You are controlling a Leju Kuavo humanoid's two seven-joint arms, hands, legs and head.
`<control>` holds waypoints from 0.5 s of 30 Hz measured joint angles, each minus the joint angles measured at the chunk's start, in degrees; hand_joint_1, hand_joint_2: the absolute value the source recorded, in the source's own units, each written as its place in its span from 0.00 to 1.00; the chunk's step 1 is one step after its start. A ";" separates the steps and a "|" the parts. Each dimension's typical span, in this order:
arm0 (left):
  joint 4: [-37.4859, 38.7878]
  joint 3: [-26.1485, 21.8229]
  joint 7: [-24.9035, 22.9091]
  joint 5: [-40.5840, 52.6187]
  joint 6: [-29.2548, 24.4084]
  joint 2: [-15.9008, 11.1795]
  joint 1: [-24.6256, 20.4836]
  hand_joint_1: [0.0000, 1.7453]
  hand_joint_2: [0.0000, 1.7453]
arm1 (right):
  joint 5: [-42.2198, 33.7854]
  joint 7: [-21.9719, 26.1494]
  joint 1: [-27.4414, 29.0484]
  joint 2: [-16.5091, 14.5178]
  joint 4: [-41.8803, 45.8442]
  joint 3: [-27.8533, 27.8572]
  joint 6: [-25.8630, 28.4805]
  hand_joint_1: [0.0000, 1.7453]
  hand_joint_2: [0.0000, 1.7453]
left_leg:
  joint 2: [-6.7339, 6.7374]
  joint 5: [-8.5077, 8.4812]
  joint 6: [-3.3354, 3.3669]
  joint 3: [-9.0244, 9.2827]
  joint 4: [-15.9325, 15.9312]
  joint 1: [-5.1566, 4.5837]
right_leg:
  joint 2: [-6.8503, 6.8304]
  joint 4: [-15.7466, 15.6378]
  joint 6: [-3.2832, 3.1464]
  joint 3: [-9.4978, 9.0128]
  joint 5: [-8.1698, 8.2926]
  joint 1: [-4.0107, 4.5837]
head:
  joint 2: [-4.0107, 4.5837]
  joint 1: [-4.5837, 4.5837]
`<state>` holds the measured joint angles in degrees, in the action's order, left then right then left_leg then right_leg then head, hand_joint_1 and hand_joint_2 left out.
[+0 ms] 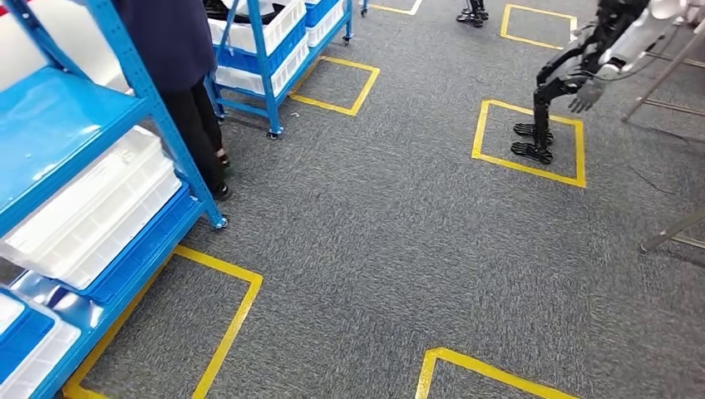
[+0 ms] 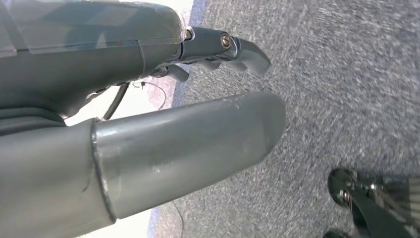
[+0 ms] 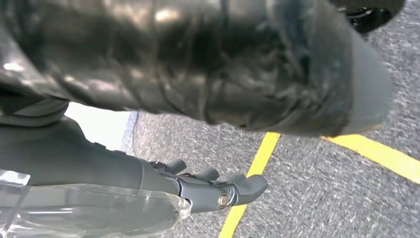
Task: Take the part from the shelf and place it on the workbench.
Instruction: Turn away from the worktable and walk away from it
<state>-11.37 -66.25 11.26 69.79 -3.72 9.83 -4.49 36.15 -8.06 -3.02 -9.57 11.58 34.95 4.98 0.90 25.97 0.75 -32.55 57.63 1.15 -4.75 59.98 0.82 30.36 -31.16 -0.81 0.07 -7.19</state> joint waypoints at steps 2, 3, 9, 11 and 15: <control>0.00 -0.02 0.04 -0.01 0.00 -0.02 -0.13 0.00 0.00 | 0.00 0.01 0.19 0.00 0.00 0.00 -0.01 0.00 0.00 | -1.11 -0.32 0.57 -0.21 -0.15 0.01 | 3.19 6.62 0.25 2.97 -3.98 -0.22 | 0.00 -0.02; 0.00 -0.02 0.09 0.00 0.00 -0.03 -0.17 0.00 0.00 | 0.01 0.01 0.28 0.00 -0.01 0.00 -0.02 0.00 0.00 | -1.72 -0.41 0.72 -0.41 -0.13 -0.09 | 4.01 10.58 0.27 4.89 -5.72 -0.25 | 0.00 -0.02; 0.00 -0.04 0.24 0.17 -0.16 -0.03 -0.03 0.00 0.00 | 0.28 0.17 0.60 0.01 -0.06 0.02 -0.35 0.00 0.00 | -6.37 -0.67 0.57 -0.69 0.33 -0.48 | 7.88 1.91 -1.05 1.30 0.97 0.12 | 0.00 -0.01; 0.00 -0.04 0.31 0.17 -0.18 -0.02 -0.05 0.00 0.00 | 0.33 0.19 0.55 0.01 -0.08 0.02 -0.40 0.00 0.00 | -7.52 -0.89 -0.01 -0.99 0.38 -0.42 | 9.25 -1.46 -1.30 -0.10 1.83 0.37 | 0.00 0.00; 0.00 -0.05 0.39 0.22 -0.30 -0.17 0.20 0.00 0.00 | 0.46 0.23 0.17 -0.06 -0.09 0.04 -0.66 0.00 0.00 | -6.90 -0.50 -1.30 -1.86 1.12 -0.47 | 6.56 -2.39 -2.41 -0.39 2.61 0.26 | 0.00 0.04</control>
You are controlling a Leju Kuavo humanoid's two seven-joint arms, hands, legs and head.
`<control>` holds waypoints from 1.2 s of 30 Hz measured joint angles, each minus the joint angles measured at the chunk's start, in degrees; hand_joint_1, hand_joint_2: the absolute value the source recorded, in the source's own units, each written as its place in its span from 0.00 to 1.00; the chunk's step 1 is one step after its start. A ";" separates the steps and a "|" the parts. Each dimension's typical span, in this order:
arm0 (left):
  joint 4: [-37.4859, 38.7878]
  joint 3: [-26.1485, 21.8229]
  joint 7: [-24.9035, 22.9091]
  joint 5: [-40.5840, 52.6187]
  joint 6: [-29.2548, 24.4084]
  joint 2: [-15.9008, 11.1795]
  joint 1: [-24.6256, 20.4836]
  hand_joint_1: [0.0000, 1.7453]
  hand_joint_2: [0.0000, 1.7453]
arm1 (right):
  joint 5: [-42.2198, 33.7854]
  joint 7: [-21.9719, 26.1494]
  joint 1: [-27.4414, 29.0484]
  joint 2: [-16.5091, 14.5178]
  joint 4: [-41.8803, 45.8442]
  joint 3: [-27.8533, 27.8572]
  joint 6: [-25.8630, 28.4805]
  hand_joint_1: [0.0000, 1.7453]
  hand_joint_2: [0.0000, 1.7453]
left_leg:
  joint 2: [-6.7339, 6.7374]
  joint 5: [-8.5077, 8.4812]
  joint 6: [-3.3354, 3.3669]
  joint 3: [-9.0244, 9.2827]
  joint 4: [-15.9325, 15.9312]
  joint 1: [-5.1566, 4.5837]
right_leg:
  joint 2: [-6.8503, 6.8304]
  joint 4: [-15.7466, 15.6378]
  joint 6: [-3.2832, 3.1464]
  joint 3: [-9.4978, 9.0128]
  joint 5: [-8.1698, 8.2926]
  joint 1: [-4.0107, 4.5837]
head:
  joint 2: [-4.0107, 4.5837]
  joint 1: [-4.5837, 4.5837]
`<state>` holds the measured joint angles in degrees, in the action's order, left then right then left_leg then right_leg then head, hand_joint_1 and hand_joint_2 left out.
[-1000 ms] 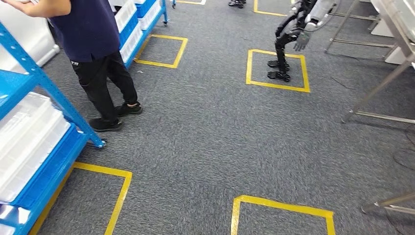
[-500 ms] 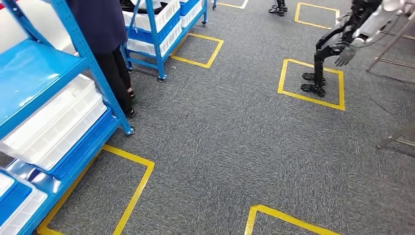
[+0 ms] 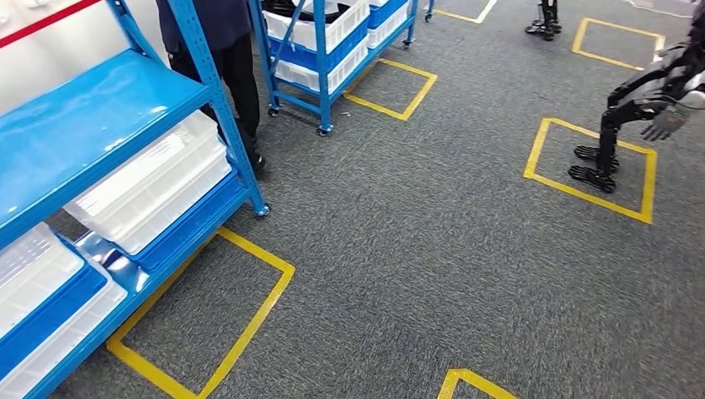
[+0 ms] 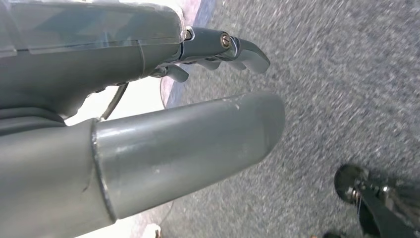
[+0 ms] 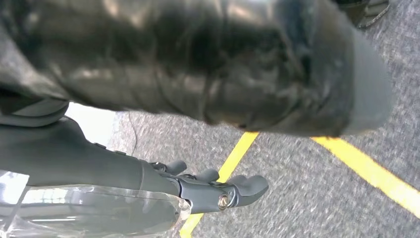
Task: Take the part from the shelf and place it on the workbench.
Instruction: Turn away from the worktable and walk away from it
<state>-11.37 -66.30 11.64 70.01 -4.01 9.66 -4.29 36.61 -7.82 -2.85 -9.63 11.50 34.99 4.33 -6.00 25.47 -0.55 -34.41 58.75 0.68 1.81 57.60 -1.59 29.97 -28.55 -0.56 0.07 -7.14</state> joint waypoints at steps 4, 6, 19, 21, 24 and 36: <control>0.00 -0.01 0.07 0.04 -0.03 -0.08 -0.24 0.00 0.00 | 0.31 0.01 0.50 -0.09 -0.07 0.02 -0.06 0.00 0.00 | 5.09 7.33 -0.50 -5.65 13.04 -0.04 | -3.65 -0.46 -0.84 0.23 0.28 0.26 | 0.00 0.08; 0.00 -0.02 0.07 0.04 -0.03 -0.17 -0.12 0.00 0.00 | 0.40 0.01 0.57 -0.09 -0.14 0.02 -0.07 0.00 0.00 | 5.55 7.61 -0.76 -5.97 15.14 0.04 | -5.41 -0.38 -0.83 0.35 0.24 0.36 | 0.00 0.07; 0.00 0.01 -0.02 0.80 -0.03 -0.28 -0.16 0.00 0.00 | 0.47 -0.02 0.27 -0.53 -0.20 0.03 0.08 0.00 0.00 | 5.73 0.66 2.73 3.19 -2.08 -0.06 | -2.38 13.03 2.22 5.12 -8.00 -0.05 | 0.00 0.02; 0.00 0.01 -0.02 0.81 -0.03 -0.30 -0.10 0.00 0.00 | 0.49 -0.05 0.43 -0.53 -0.24 0.04 0.04 0.00 0.00 | 4.02 0.60 2.73 3.04 -1.89 -0.07 | -2.00 16.08 2.43 6.69 -8.00 -0.27 | 0.00 0.03; 0.00 0.01 0.01 0.83 -0.02 -0.27 -0.04 0.00 0.00 | 0.51 -0.07 0.59 -0.53 -0.27 0.06 -0.05 0.00 0.00 | 1.43 0.75 2.31 2.92 -1.25 0.01 | 0.22 7.21 2.41 2.86 -2.15 -0.73 | 0.00 0.03; 0.00 0.01 0.37 1.09 0.47 -0.16 -0.09 0.00 0.00 | 0.63 -0.38 0.87 -0.54 -0.31 0.48 0.11 0.00 0.00 | 5.34 8.03 -0.65 -5.82 15.26 0.19 | -3.91 0.92 -0.23 1.15 0.09 -0.17 | 0.00 0.37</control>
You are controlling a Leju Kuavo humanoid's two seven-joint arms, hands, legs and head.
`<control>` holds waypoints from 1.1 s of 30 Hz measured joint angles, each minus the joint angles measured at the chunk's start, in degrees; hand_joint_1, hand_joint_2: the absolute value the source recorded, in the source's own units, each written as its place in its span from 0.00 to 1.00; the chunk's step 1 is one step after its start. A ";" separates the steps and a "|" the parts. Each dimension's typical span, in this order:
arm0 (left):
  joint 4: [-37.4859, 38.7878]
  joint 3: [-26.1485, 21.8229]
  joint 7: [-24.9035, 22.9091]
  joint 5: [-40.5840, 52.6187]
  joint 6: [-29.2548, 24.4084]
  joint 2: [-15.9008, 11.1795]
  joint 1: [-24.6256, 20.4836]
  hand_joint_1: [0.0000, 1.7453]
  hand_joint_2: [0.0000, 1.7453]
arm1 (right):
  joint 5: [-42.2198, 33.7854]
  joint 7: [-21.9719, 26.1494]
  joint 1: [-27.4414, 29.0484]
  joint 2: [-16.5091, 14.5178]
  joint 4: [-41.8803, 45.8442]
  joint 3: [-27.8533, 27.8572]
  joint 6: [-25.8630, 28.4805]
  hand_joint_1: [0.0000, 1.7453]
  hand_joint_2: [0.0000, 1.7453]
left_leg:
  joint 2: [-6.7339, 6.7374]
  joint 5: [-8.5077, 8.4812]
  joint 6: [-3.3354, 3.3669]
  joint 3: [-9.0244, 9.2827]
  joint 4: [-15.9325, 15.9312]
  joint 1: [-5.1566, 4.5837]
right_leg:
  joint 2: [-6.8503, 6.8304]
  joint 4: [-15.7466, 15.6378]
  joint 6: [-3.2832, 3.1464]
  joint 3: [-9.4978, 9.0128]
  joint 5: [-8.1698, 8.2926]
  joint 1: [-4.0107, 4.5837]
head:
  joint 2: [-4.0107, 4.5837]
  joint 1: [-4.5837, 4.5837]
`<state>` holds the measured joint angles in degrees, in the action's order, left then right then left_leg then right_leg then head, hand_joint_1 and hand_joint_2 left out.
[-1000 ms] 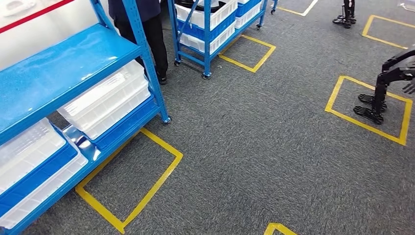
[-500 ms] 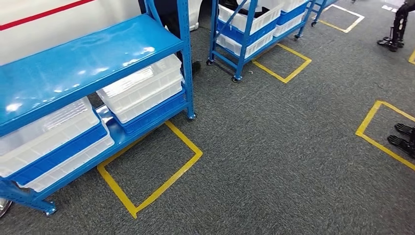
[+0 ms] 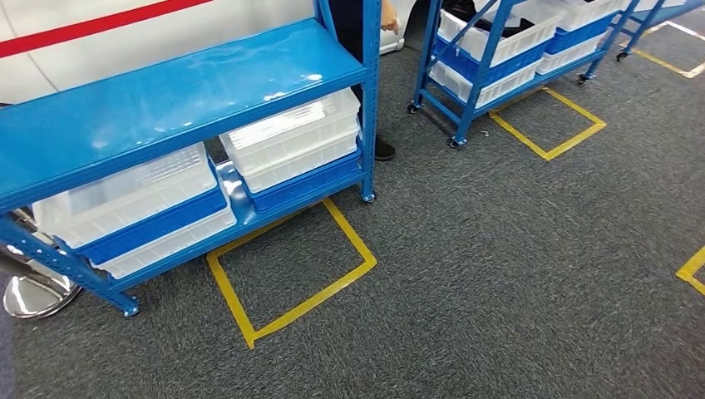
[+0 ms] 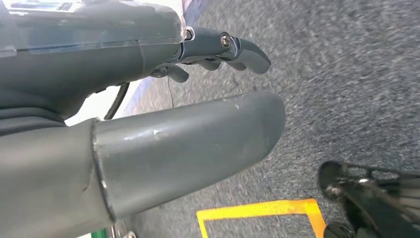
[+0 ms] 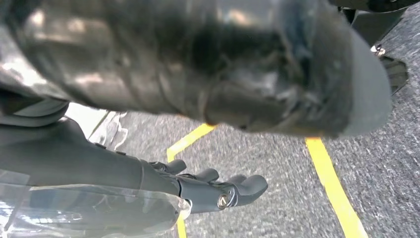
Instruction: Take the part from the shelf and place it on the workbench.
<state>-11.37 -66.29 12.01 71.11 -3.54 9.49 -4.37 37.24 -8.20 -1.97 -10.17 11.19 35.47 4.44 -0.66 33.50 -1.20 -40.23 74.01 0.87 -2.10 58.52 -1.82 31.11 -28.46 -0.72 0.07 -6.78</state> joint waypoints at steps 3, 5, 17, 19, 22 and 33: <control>0.00 0.00 0.10 0.04 0.00 -0.01 0.19 0.00 0.00 | 0.02 -0.01 -0.09 0.01 0.00 0.06 -0.07 0.00 0.00 | 2.04 -4.34 0.45 5.22 -8.47 -0.16 | -2.03 0.15 0.17 -0.17 -0.20 0.12 | 0.00 0.00; 0.00 0.00 0.22 0.05 0.01 -0.02 -0.01 0.00 0.00 | 0.07 0.00 -0.12 0.01 0.00 0.09 -0.15 0.00 0.00 | 4.38 -5.99 1.14 8.61 -14.77 -0.66 | -3.19 0.27 0.67 -0.40 -0.44 0.35 | 0.00 -0.01; 0.00 0.02 0.54 0.21 0.17 0.28 0.09 0.00 0.00 | 0.13 0.02 -0.08 0.27 0.01 0.56 -0.16 0.00 0.00 | -1.83 -7.33 3.35 8.61 -16.53 -0.33 | 2.28 12.68 2.89 4.91 -5.31 -0.24 | 0.00 -0.04; 0.00 0.01 0.56 0.26 0.17 0.44 0.07 0.00 0.00 | 0.12 0.06 0.03 0.36 0.01 0.64 0.11 0.00 0.00 | -3.16 -7.13 2.98 8.45 -15.97 -0.35 | 4.33 5.04 2.68 1.69 -1.51 -0.41 | 0.00 -0.04; 0.00 0.01 0.65 0.22 0.17 0.61 0.08 0.00 0.00 | -0.11 0.36 -0.14 0.46 0.01 0.92 0.83 0.00 0.00 | -4.31 -7.03 1.90 7.88 -15.55 -0.42 | 5.86 1.14 2.23 0.30 -0.47 -0.18 | 0.00 -0.03; 0.00 0.00 0.70 0.13 0.33 0.68 0.30 0.00 0.00 | -0.50 1.05 0.07 0.60 0.01 2.12 1.20 0.00 0.00 | 0.14 -3.73 0.15 1.24 -3.36 -0.11 | 2.17 0.09 0.45 -1.73 -1.66 -0.25 | 0.00 -0.02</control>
